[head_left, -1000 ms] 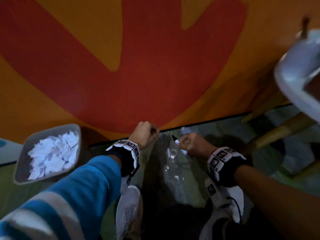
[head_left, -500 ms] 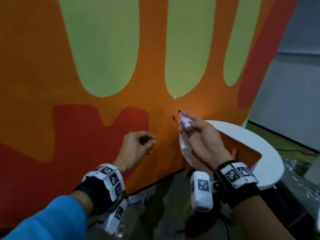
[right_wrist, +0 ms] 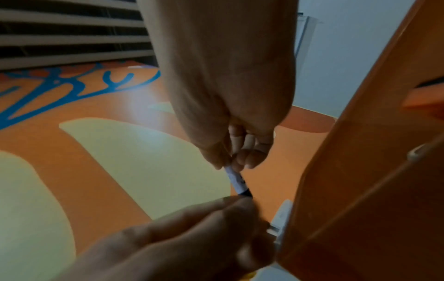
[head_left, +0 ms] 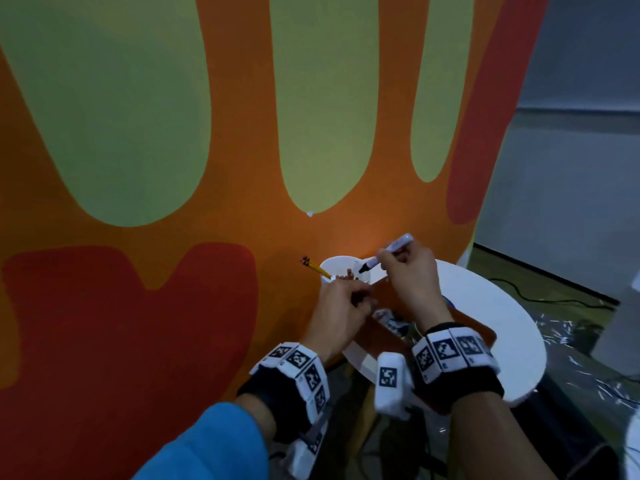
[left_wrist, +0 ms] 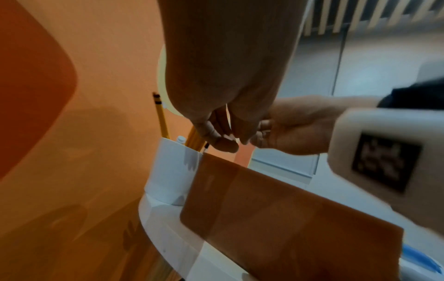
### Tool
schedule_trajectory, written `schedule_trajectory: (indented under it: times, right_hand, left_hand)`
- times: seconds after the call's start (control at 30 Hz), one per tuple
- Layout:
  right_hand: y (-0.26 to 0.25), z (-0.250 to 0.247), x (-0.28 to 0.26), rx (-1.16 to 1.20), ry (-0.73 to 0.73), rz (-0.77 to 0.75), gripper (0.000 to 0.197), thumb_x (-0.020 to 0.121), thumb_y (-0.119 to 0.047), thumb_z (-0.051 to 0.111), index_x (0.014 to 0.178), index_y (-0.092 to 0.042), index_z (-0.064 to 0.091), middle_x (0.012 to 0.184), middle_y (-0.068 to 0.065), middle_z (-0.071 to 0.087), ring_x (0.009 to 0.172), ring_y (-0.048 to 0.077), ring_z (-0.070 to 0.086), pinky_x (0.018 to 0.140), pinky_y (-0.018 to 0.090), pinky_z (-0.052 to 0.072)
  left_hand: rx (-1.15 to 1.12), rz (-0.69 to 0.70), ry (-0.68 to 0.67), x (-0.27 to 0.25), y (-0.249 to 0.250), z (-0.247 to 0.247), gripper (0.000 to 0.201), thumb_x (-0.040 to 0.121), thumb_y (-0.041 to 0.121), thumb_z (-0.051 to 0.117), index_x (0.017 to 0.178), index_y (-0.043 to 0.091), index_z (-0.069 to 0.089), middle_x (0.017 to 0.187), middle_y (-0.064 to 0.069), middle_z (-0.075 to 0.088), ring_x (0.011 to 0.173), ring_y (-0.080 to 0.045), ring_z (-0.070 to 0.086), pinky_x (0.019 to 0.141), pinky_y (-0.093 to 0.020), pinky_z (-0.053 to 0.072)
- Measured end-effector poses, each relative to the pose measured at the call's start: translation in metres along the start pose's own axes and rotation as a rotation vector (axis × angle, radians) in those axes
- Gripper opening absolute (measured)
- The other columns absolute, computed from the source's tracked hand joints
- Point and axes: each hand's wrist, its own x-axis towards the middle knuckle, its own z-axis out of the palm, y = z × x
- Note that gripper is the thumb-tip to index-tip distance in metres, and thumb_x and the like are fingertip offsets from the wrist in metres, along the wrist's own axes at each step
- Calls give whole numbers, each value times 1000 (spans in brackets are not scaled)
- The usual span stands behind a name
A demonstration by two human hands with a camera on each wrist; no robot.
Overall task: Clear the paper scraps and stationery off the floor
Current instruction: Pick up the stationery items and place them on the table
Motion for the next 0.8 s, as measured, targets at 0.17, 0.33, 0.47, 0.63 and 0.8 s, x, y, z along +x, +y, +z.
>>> schedule_trajectory:
  times: [0.17, 0.33, 0.47, 0.63, 0.8]
  right_hand:
    - [12, 20, 0, -124, -69, 14, 9, 86, -13, 65, 94, -10, 65, 68, -6, 65, 66, 5, 62, 49, 10, 35]
    - [8, 22, -4, -213, -270, 86, 37, 88, -7, 58, 123, -14, 67, 98, 7, 73, 88, 17, 67, 69, 21, 47]
    - [-23, 13, -17, -227, -233, 7, 27, 89, -1, 57, 110, -11, 71, 90, 8, 71, 66, 7, 62, 46, 5, 39]
    - [-73, 44, -57, -68, -380, -87, 14, 87, -10, 69, 100, -14, 73, 84, 8, 70, 78, 17, 68, 72, 35, 59]
    - [-76, 125, -115, -116, -775, -75, 7, 89, -19, 72, 94, -14, 72, 73, 7, 70, 62, 12, 66, 58, 29, 55]
  left_hand:
    - [-61, -78, 149, -15, -17, -45, 8, 91, 21, 70, 90, 21, 78, 73, 12, 72, 59, 0, 65, 59, -23, 57]
    - [-57, -144, 219, -34, -17, -90, 9, 94, 23, 68, 91, 20, 76, 67, 4, 71, 58, -14, 68, 58, -29, 60]
    - [-24, -135, 219, -46, -10, -118, 12, 93, 25, 69, 95, 16, 76, 69, 3, 72, 63, -15, 70, 58, -31, 61]
    - [51, -140, 178, -73, -22, -157, 18, 91, 33, 71, 99, 18, 76, 72, 5, 73, 61, -16, 70, 61, -39, 61]
    - [124, -279, 140, -126, -82, -187, 19, 91, 33, 71, 96, 16, 76, 71, 2, 73, 60, -18, 69, 58, -34, 59]
